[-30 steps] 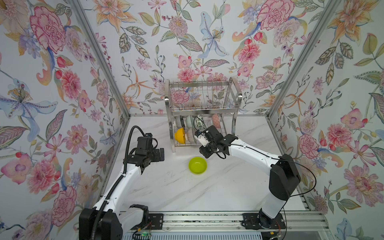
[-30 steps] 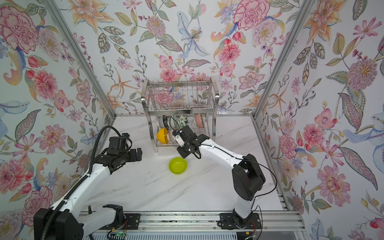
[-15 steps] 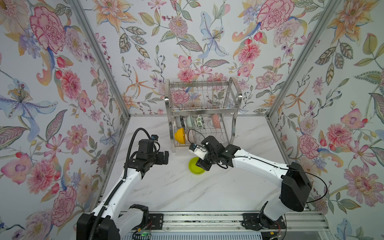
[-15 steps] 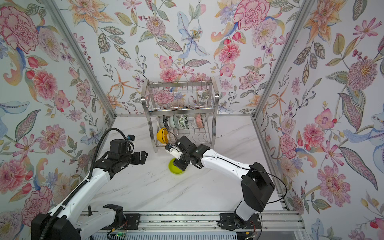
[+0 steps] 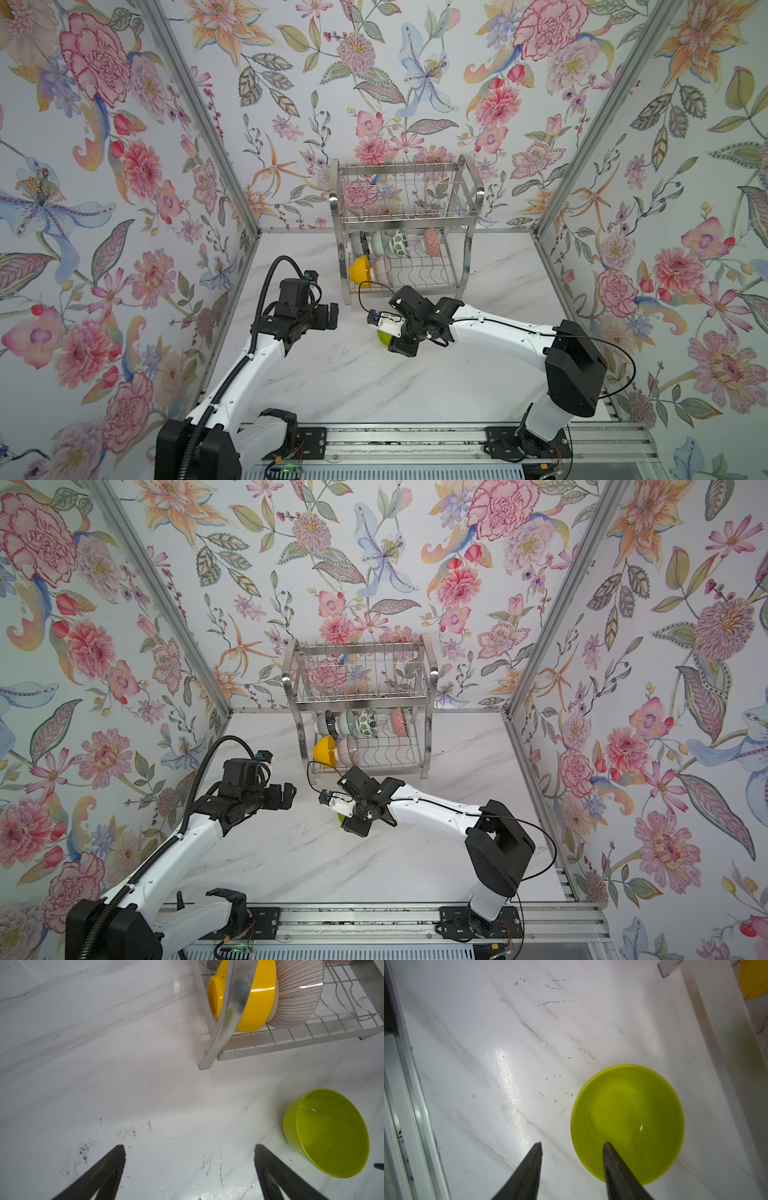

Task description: Load the bowls into the dish rack

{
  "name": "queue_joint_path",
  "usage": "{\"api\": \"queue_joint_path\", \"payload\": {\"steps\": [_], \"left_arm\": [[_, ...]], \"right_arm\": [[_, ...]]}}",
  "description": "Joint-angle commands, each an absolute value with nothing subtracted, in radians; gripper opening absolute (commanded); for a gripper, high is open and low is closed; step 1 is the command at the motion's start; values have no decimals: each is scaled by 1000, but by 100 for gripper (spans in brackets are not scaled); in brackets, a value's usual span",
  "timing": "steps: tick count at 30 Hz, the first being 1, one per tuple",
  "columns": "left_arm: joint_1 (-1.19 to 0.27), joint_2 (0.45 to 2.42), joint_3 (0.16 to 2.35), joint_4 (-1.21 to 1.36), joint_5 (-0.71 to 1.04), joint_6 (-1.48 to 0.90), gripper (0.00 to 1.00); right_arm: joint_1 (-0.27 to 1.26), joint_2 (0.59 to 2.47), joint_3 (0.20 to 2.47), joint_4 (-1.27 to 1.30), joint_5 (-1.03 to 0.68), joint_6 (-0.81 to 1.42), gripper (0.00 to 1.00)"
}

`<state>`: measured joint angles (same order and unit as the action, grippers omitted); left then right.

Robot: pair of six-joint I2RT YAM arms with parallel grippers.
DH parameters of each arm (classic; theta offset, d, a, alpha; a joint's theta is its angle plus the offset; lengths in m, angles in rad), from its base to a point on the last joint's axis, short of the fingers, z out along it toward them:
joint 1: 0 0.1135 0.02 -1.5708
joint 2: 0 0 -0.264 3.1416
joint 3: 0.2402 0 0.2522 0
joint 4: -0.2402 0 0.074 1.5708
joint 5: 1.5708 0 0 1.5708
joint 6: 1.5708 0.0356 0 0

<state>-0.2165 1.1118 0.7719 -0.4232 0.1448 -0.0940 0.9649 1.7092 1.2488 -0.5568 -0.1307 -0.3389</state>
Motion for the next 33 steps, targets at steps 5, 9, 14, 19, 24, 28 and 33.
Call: {"api": "queue_joint_path", "payload": {"steps": [5,9,14,19,24,28,33], "left_arm": [[-223,1143,798,-445,115,-89,99],[-223,1150,799,-450,108,-88,99],[-223,1163,807,-459,96,-89,99],[-222,1175,814,-471,76,-89,99],[-222,1187,819,-476,73,-89,99],[-222,1192,821,-477,71,-89,99],[-222,1192,821,-476,72,-89,99]], "right_arm": [[984,1797,1326,-638,-67,-340,47],[992,1839,1358,-660,-35,-331,45],[1005,1883,1391,-680,2,-331,42],[1020,1922,1419,-694,17,-329,39],[1030,1948,1432,-704,41,-324,35],[1031,1964,1443,-707,69,-321,32],[1032,1975,1448,-707,99,-318,24]]}}
